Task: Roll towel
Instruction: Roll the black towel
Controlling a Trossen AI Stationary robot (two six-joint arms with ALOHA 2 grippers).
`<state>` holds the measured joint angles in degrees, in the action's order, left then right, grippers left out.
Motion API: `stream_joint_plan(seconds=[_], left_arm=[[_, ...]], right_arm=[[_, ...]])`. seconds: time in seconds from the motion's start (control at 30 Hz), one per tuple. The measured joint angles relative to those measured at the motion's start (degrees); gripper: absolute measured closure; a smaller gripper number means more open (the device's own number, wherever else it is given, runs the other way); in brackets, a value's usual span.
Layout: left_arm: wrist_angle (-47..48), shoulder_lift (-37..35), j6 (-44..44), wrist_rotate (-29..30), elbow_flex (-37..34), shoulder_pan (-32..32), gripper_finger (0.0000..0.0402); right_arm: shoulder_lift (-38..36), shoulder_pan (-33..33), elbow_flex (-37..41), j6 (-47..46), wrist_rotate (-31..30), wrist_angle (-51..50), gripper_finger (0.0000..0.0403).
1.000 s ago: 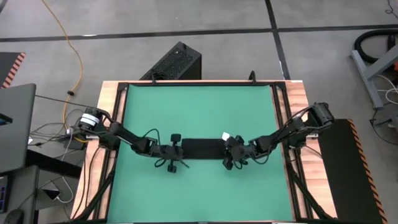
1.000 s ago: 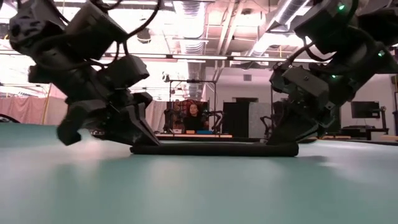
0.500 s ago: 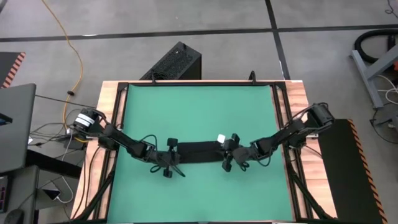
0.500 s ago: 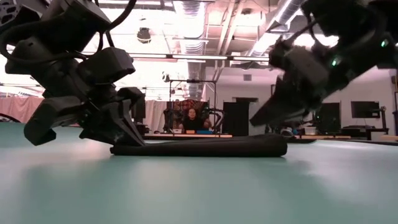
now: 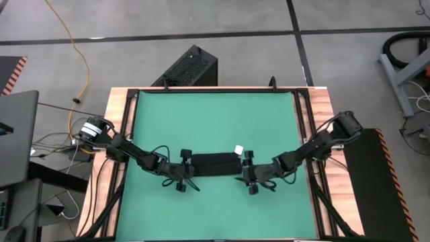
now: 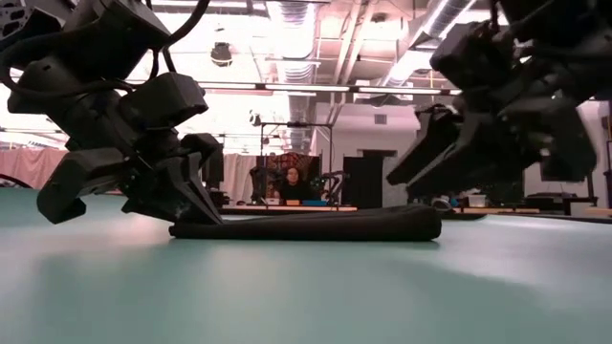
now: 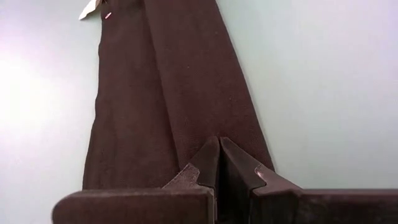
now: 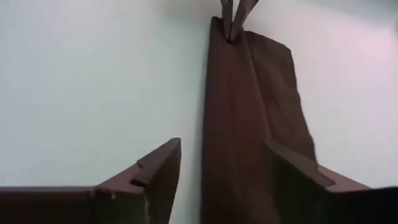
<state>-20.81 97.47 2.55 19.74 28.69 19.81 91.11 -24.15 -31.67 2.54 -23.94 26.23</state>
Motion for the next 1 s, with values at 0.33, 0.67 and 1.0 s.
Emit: stream_joint_plan(seconds=[0.33, 0.67, 1.0], left_arm=[[0.1, 0.0, 0.0, -0.3, 0.0, -0.6, 0.0401], [0.3, -0.1, 0.0, -1.0, 0.0, -0.7, 0.0401], [-0.8, -1.9, 1.6, -1.2, -0.1, -0.1, 0.0401]], right_arm=[[5.8, 1.9, -0.4, 2.5, 0.5, -0.6, 0.0153], [13.5, 4.0, -0.7, -9.1, -1.3, -0.9, 0.0173], [13.7, 3.8, -0.9, -16.2, -4.9, -3.4, 0.0342]])
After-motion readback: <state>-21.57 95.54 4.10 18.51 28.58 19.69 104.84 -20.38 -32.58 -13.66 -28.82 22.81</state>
